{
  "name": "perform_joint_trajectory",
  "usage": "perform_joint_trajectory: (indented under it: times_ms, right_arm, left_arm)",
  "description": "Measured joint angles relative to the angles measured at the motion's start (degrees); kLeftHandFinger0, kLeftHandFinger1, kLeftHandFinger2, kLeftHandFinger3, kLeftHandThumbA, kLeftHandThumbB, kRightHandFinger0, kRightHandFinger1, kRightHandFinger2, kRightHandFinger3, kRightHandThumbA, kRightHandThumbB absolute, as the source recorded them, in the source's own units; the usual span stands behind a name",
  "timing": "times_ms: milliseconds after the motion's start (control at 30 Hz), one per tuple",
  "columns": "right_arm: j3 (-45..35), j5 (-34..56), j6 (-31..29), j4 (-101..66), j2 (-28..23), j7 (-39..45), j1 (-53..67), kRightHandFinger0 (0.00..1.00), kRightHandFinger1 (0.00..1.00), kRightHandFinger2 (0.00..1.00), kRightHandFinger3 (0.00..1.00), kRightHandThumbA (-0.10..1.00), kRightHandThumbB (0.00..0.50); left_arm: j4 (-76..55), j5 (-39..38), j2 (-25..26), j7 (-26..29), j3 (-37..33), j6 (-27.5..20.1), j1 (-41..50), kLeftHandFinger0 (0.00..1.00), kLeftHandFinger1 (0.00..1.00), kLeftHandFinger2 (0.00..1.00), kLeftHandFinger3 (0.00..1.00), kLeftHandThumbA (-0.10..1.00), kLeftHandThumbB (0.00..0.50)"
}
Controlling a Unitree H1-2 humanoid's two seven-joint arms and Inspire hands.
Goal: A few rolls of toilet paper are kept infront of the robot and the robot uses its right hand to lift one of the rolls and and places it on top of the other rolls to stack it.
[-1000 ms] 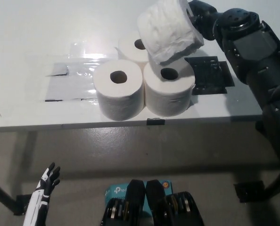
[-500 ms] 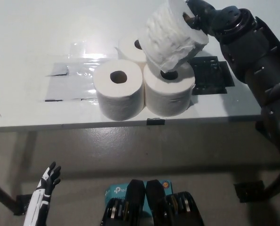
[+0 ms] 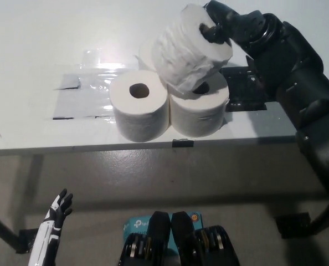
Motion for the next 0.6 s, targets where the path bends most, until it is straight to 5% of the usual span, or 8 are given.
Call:
perform_joint_trajectory:
  times_ms: [33, 100, 133, 200, 300, 600]
  right_arm:
    - [0.11, -0.19, -0.23, 0.00, 0.10, 0.02, -0.01, 0.20, 0.35, 0.54, 0.70, 0.94, 0.265]
    - [0.55, -0.67, -0.92, 0.02, 0.10, 0.21, -0.01, 0.41, 0.64, 0.94, 1.00, 0.94, 0.341]
    - [0.70, -0.91, -1.16, 0.05, 0.10, 0.38, -0.01, 0.43, 0.67, 0.98, 1.00, 0.94, 0.349]
    - [0.85, -1.23, -1.55, 0.09, 0.08, 0.62, -0.05, 0.70, 0.96, 1.00, 1.00, 0.88, 0.408]
    - [1.78, -1.98, -2.06, 0.29, 0.04, 2.43, -0.55, 1.00, 1.00, 1.00, 1.00, 0.76, 0.400]
    - [2.95, -3.46, -1.80, 0.38, -0.10, 6.83, -2.09, 1.00, 1.00, 1.00, 1.00, 0.71, 0.458]
  left_arm:
    - [-0.08, 0.03, 0.00, 0.00, -0.03, 0.00, -0.03, 1.00, 1.00, 1.00, 1.00, 1.00, 0.192]
    - [-0.20, 0.06, 0.01, 0.00, -0.08, 0.01, -0.11, 1.00, 1.00, 1.00, 1.00, 1.00, 0.197]
    - [-0.24, 0.09, 0.03, 0.00, -0.11, 0.01, -0.16, 1.00, 1.00, 1.00, 1.00, 1.00, 0.198]
    - [-0.29, 0.14, 0.04, 0.00, -0.13, 0.02, -0.24, 1.00, 1.00, 1.00, 1.00, 1.00, 0.197]
    - [-0.34, 0.31, 0.04, 0.00, -0.17, 0.03, -0.29, 1.00, 1.00, 1.00, 1.00, 1.00, 0.196]
    - [-0.33, 0.67, 0.06, 0.00, -0.17, 0.02, -0.29, 1.00, 1.00, 1.00, 1.00, 1.00, 0.196]
